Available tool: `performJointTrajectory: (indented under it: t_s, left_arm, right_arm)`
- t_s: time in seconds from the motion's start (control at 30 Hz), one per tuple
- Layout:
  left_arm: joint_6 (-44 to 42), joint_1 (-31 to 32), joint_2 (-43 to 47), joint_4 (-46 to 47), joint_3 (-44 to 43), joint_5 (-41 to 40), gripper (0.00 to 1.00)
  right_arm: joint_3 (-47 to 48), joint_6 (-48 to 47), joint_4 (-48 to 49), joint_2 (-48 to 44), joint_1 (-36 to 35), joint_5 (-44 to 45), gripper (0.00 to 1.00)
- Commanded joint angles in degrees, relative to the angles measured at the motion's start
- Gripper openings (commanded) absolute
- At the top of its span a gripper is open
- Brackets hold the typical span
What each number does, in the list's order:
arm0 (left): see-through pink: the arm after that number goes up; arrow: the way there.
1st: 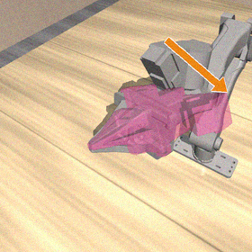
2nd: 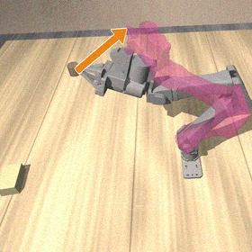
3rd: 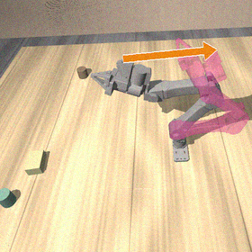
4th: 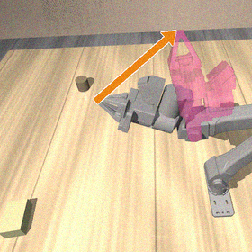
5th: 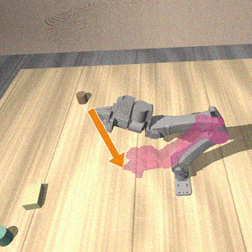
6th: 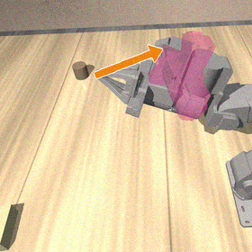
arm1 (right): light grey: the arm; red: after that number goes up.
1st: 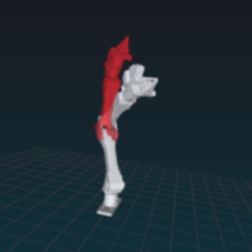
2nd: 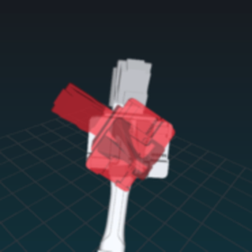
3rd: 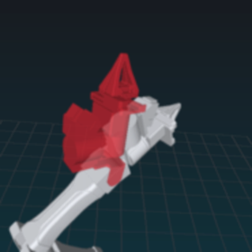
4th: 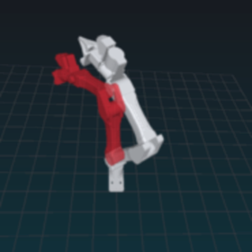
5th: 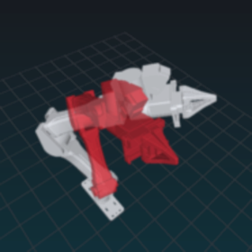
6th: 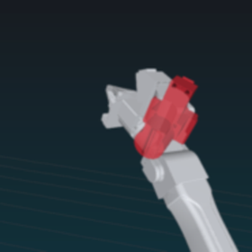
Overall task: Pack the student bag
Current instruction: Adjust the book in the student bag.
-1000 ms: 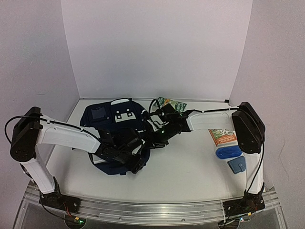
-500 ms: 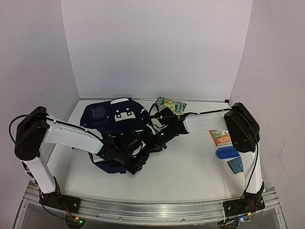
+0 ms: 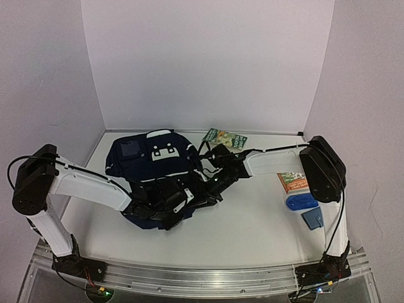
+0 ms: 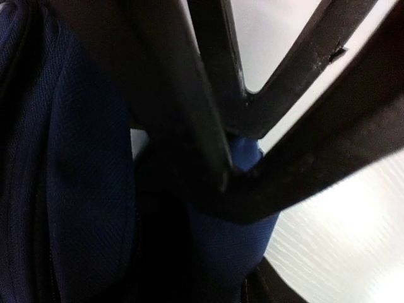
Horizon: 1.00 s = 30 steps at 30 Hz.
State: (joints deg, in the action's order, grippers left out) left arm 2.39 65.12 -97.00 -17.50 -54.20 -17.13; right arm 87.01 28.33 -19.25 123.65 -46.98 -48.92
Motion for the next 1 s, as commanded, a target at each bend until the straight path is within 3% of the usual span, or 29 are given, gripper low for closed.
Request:
performJointTrajectory:
  t_s: [0.0,0.23,0.4,0.53,0.6,0.7,0.97]
  left_arm:
    - [-11.5,8.0,8.3,23.2,-2.2,12.9,0.38]
    - [-7.5,6.8,11.6,24.4,2.2,12.0,0.28]
    - [-9.1,6.7,11.2,22.4,2.2,13.6,0.15]
    - [-10.7,6.7,12.3,20.0,2.5,14.6,0.11]
    - [-10.1,6.7,13.0,18.6,2.6,14.4,0.15]
    - [-5.2,6.7,14.1,15.1,2.6,13.0,0.33]
    - [11.0,3.3,17.2,12.6,8.3,5.7,0.49]
  right_arm:
    - [1.4,4.1,11.6,-3.2,-1.3,4.8,0.38]
    - [-4.4,1.9,12.0,-8.8,1.7,5.4,0.43]
    - [-4.7,2.1,12.0,-6.8,1.8,5.6,0.43]
    - [-4.7,3.1,12.4,-4.9,1.6,4.5,0.43]
    - [-4.9,3.1,12.5,-4.5,1.6,4.3,0.43]
    - [-5.3,2.6,12.7,-5.1,1.6,4.8,0.42]
    - [-5.9,1.9,12.7,-7.3,1.7,6.1,0.41]
